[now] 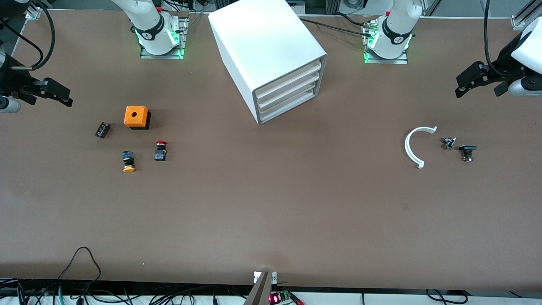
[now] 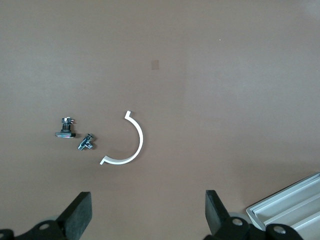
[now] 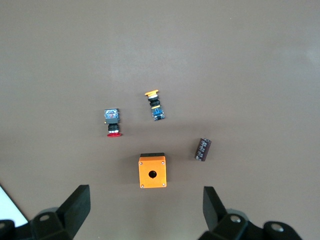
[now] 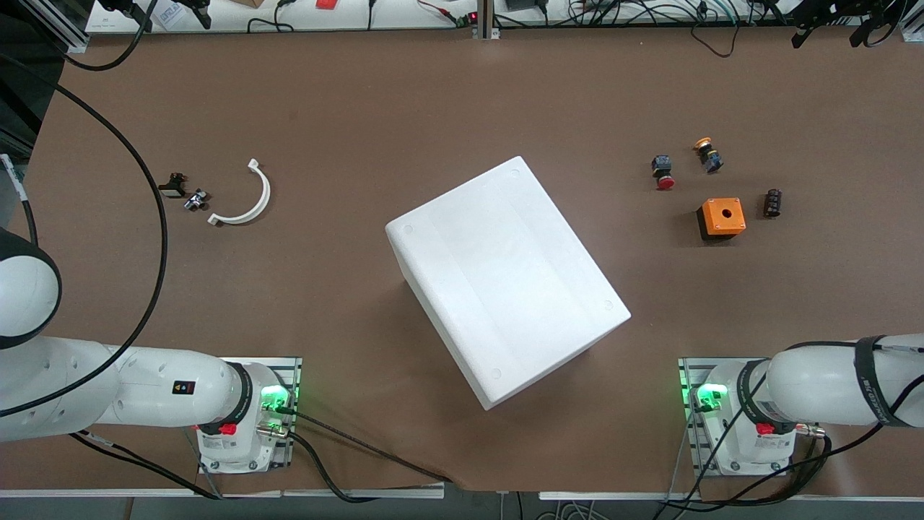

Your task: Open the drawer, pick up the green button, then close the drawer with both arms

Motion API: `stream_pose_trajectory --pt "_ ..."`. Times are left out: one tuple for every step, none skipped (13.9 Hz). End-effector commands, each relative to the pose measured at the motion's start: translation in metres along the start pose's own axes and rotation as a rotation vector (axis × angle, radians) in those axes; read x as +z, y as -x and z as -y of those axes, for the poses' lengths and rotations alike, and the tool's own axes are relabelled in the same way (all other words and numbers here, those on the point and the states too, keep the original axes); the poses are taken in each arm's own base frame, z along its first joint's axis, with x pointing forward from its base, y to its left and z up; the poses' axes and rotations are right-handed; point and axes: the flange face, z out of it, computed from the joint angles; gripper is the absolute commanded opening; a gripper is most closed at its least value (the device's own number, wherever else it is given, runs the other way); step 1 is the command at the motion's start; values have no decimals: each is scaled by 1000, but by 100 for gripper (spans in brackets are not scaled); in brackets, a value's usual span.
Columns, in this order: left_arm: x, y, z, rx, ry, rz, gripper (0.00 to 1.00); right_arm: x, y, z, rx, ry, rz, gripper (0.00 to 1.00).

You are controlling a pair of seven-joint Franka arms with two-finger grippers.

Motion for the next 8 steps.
stream_pose_trajectory --pt "-7 -2 -2 19 -10 5 100 -5 7 2 6 6 -17 100" --pt "-7 -3 -1 19 -10 4 100 -5 7 2 7 5 -17 100" --pt "-7 -3 0 19 -11 4 100 -5 7 2 6 6 -17 100" --pt "-7 -3 -1 17 -11 5 100 -5 7 2 10 6 -15 100" --pt "-7 -3 -1 19 -10 4 100 -2 6 0 14 6 -12 100" --pt "-7 -3 -2 20 -11 4 100 -2 6 1 13 6 -12 100" --pt "-7 -3 -3 19 -11 4 100 -2 6 1 15 6 -12 100" --pt "-7 -3 -5 19 -11 4 100 -2 6 1 16 6 -12 100"
